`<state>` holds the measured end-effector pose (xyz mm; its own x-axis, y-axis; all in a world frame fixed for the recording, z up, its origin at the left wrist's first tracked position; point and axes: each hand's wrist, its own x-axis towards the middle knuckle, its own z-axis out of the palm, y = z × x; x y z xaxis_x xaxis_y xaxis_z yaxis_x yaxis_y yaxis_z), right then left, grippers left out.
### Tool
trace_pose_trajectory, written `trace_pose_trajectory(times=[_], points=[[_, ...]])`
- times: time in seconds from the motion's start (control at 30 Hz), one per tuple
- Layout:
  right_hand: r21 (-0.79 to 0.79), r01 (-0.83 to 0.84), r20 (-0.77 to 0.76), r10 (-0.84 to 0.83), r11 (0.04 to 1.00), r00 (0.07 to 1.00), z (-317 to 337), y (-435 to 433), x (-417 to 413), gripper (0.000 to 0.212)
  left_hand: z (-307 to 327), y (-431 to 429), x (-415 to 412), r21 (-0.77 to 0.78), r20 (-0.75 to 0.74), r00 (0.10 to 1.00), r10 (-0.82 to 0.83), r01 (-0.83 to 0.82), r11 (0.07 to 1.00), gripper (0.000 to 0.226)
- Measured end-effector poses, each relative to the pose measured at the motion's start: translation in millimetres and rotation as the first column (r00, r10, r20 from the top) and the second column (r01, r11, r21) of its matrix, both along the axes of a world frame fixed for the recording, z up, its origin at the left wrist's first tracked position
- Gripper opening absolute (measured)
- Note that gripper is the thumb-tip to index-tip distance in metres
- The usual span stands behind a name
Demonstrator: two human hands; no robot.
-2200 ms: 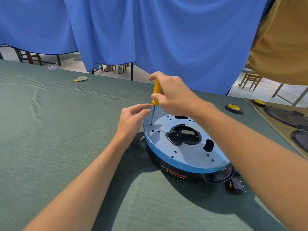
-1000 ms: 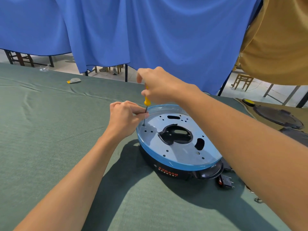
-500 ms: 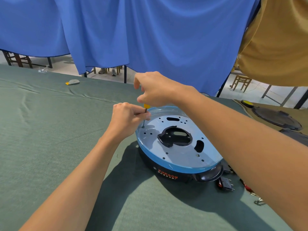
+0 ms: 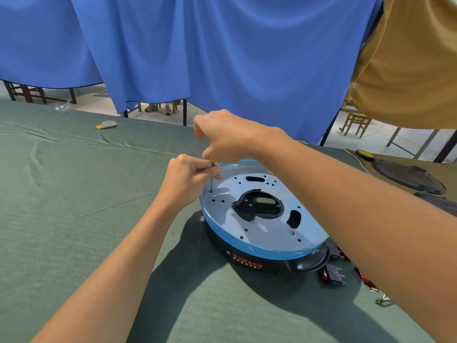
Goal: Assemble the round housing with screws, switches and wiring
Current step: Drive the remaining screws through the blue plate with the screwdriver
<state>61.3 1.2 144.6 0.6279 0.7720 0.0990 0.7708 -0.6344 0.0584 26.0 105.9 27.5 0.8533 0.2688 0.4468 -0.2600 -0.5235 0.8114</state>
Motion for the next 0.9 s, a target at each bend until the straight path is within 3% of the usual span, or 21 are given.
trace_pose_trajectory(times=[0.17, 0.27, 0.37, 0.43, 0.53, 0.6, 0.7, 0.8, 0.9], points=[[0.177, 0.036, 0.047, -0.045, 0.984, 0.998, -2.1, -1.0, 5.4, 0.012, -2.6, 0.8, -0.6, 0.003, -0.026, 0.998, -0.063, 0.063, 0.998, 0.015], [0.224, 0.115, 0.073, -0.135, 0.968, 0.988, -9.8, -0.6, 7.2, 0.025, -4.3, -4.4, -1.1, -0.037, 0.039, 0.997, 0.065, -0.063, 0.997, 0.006], [0.209, 0.154, 0.085, -0.175, 0.966, 0.981, -13.1, -2.6, 8.3, 0.035, -4.4, -5.2, -1.3, 0.013, 0.030, 0.997, 0.076, -0.076, 0.997, 0.010], [0.165, 0.117, 0.042, -0.125, 0.979, 0.991, -9.1, -4.7, 9.9, 0.036, -4.0, -3.1, -0.3, 0.052, 0.011, 0.998, 0.056, -0.056, 0.997, 0.012], [0.118, -0.047, 0.026, 0.044, 0.992, 0.999, -1.6, -5.3, 12.1, 0.016, -4.7, -0.2, 0.8, 0.040, -0.021, 1.000, 0.012, -0.011, 0.999, 0.014], [0.144, -0.053, 0.028, 0.049, 0.988, 0.998, 0.2, -4.9, 11.7, 0.008, -5.6, 1.5, 0.1, 0.009, -0.031, 0.999, -0.027, 0.027, 1.000, 0.015], [0.203, 0.037, 0.054, -0.049, 0.979, 0.997, -3.2, -4.0, 9.9, 0.018, -7.8, 1.2, 0.5, -0.005, -0.040, 0.997, -0.070, 0.070, 0.998, 0.017], [0.229, 0.120, 0.098, -0.146, 0.966, 0.984, -9.3, -3.1, 9.6, 0.036, -7.6, -2.1, -1.0, -0.034, 0.036, 0.999, 0.002, -0.001, 0.999, 0.010], [0.209, 0.186, 0.097, -0.210, 0.960, 0.973, -11.7, -4.4, 10.2, 0.041, -3.8, -4.1, -3.6, -0.058, 0.057, 0.998, 0.029, -0.026, 0.998, 0.005]])
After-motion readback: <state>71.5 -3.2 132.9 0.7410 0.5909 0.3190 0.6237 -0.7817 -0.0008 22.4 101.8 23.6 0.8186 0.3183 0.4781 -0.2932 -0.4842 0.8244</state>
